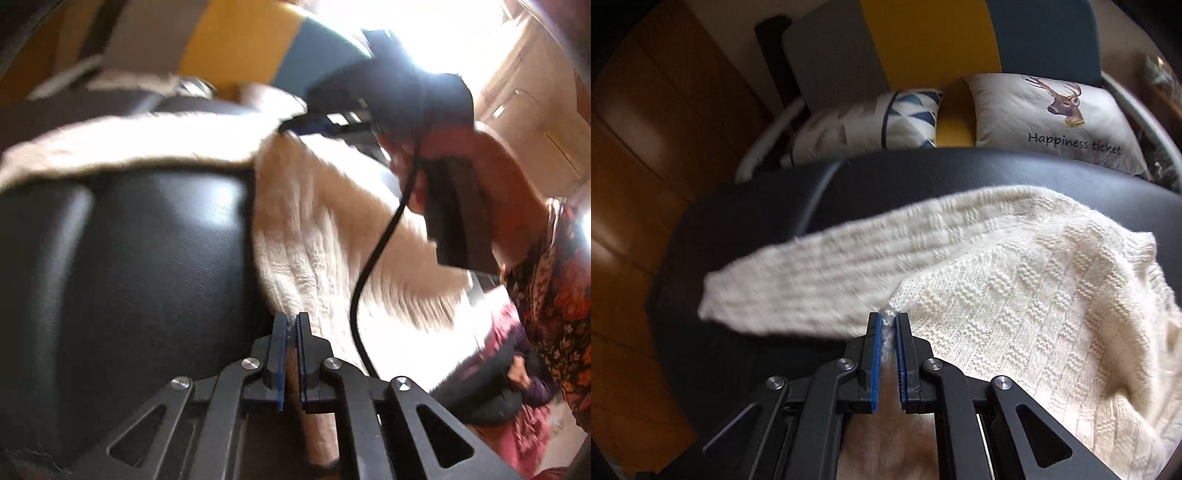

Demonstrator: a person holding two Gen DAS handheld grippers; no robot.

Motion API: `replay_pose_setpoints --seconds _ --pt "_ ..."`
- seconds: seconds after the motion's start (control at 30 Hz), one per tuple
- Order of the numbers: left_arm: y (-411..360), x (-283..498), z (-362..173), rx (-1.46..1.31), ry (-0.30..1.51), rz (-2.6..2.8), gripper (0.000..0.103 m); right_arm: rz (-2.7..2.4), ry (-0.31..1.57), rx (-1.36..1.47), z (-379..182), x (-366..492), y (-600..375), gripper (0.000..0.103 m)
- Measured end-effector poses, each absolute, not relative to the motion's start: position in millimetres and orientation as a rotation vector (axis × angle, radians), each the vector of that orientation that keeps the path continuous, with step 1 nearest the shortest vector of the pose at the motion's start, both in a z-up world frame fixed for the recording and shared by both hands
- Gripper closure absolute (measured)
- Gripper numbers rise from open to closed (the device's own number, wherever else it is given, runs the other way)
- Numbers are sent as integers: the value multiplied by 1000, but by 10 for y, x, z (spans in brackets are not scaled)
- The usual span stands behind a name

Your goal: Fold clothes

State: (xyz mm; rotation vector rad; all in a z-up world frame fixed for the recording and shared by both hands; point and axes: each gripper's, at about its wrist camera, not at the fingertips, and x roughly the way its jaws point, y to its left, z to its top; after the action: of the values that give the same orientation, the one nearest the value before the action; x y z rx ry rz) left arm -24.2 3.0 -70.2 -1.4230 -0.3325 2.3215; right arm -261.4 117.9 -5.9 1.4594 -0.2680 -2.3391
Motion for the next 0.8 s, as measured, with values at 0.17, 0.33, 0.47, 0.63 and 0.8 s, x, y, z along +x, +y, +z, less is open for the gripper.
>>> replay_pose_setpoints --seconds 0.17,0.33,0.47,0.63,0.8 --pt "-182 -235 -682 -1429 -337 2435 99 -2278 -265 1523 -346 -2662 937 94" --pt "-314 -113 -792 -1434 -394 2398 94 -2222 -263 1565 -609 -2542 893 84" --pt "-422 -72 -702 -1403 -458 2424 90 -2242 -489 1345 -212 -2228 1372 68" --pt "-266 -410 -572 -1363 -297 2450 88 -2452 -369 1175 216 -1555 2168 56" --pt "-30 -832 -469 -1335 -89 2431 87 -2582 -120 1305 81 -1029 2754 56"
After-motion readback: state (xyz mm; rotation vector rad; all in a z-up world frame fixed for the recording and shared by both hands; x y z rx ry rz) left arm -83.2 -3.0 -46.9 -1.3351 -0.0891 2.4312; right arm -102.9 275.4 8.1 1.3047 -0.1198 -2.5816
